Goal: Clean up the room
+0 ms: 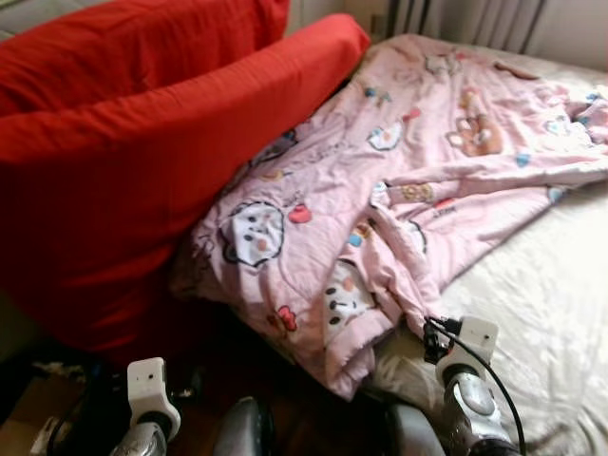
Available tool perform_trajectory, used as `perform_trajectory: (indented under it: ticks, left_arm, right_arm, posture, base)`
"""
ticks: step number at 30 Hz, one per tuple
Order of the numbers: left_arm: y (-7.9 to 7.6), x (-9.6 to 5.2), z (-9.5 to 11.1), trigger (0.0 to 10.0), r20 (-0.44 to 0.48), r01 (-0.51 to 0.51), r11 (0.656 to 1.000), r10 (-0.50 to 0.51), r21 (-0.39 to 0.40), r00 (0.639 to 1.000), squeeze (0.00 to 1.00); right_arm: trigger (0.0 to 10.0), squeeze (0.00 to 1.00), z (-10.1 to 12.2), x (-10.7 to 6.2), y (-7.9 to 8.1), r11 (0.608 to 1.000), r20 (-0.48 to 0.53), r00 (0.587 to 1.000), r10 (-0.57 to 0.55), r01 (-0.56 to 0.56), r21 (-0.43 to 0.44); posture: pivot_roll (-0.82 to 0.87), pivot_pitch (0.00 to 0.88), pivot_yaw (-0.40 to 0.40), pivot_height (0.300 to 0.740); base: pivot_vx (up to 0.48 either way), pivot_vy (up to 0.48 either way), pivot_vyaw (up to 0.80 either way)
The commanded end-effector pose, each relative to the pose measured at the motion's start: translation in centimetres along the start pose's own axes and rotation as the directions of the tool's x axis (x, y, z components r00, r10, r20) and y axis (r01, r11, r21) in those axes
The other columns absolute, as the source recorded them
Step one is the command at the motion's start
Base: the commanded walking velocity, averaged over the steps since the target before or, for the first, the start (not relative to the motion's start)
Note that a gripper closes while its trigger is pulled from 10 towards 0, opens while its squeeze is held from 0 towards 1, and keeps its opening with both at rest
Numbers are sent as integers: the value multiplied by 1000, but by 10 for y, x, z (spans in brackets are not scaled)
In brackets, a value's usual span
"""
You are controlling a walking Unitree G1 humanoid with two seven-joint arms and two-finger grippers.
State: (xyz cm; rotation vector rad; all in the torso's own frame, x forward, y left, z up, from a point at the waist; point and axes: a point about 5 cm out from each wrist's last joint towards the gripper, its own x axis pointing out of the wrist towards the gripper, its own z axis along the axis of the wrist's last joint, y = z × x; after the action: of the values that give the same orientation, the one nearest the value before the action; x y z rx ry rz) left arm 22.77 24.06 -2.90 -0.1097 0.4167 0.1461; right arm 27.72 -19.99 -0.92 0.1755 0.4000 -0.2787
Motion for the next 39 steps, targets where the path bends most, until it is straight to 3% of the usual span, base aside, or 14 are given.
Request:
perform_trajectory:
  ticks: [1, 3, 4, 5, 10, 14, 22, 23, 24, 29, 39]
  left_arm:
    - [7, -3, -3, 10000, -15, -8, 1000, 8, 16, 1000, 0]
    - [9, -4, -3, 10000, -14, -8, 1000, 8, 19, 1000, 0]
    - [10, -5, -4, 10000, -12, -9, 1000, 9, 20, 1000, 0]
    - [11, -6, -4, 10000, -9, -9, 1000, 9, 22, 1000, 0]
    - [14, -12, -8, 10000, -9, -1, 999, 1, 34, 1000, 0]
    - [15, -16, -10, 10000, 5, 14, 999, -14, 48, 1000, 0]
    - [17, -27, -15, 10000, 33, 14, 999, -15, 45, 999, 0]
    - [17, -29, -16, 10000, 37, 16, 999, -17, 45, 999, 0]
    - [16, -32, -18, 10000, 43, 18, 999, -20, 45, 999, 0]
    - [13, -42, -21, 10000, 57, 30, 999, -33, 45, 998, 0]
    - [8, -65, -30, 10000, 38, 57, 997, -60, 56, 997, 0]
  right_arm:
    - [10000, 0, -3, 0, 9, 1000, -22, 999, 27, -27, 3]
    - [10000, 0, 0, 1, 13, 999, -19, 999, 44, -44, -1]
    - [10000, 765, 2, 2, 15, 999, -14, 998, 54, -54, -3]
    - [10000, 1000, 4, 3, 17, 998, -20, 998, 58, -59, -15]
    - [10000, 1000, 15, 9, 26, 991, -26, 991, 133, -133, -28]
    - [10000, 1000, 29, 15, 31, 979, -19, 986, 168, -169, -114]
    - [10000, 1000, 45, 22, 24, 975, -4, 990, 143, -142, -168]
    - [10000, 549, 47, 22, 22, 977, 6, 991, 135, -132, -166]
    - [10000, 0, 49, 23, 20, 978, 15, 992, 123, -119, -170]
    - [10000, 0, 51, 24, 13, 980, 18, 994, 111, -106, -171]
    - [10000, 0, 48, 23, 18, 976, 4, 991, 136, -133, -173]
  posture:
    - [35, 164, 64, 614]
    - [43, 175, 65, 614]
    - [48, 185, 65, 614]
    - [50, 190, 66, 614]
    - [60, 216, 70, 614]
    - [70, 252, 58, 614]
    - [83, 317, 49, 614]
    - [83, 331, 48, 614]
    - [81, 347, 45, 614]
    - [83, 377, 42, 614]
    - [105, 428, 49, 614]
  base:
    - [0, 0, 0]
    - [0, 0, 0]
    - [0, 0, 0]
    - [0, 0, 0]
    - [0, 0, 0]
    - [0, 0, 0]
    - [0, 0, 0]
    - [0, 0, 0]
    - [0, 0, 0]
    - [0, 0, 0]
    - [0, 0, 0]
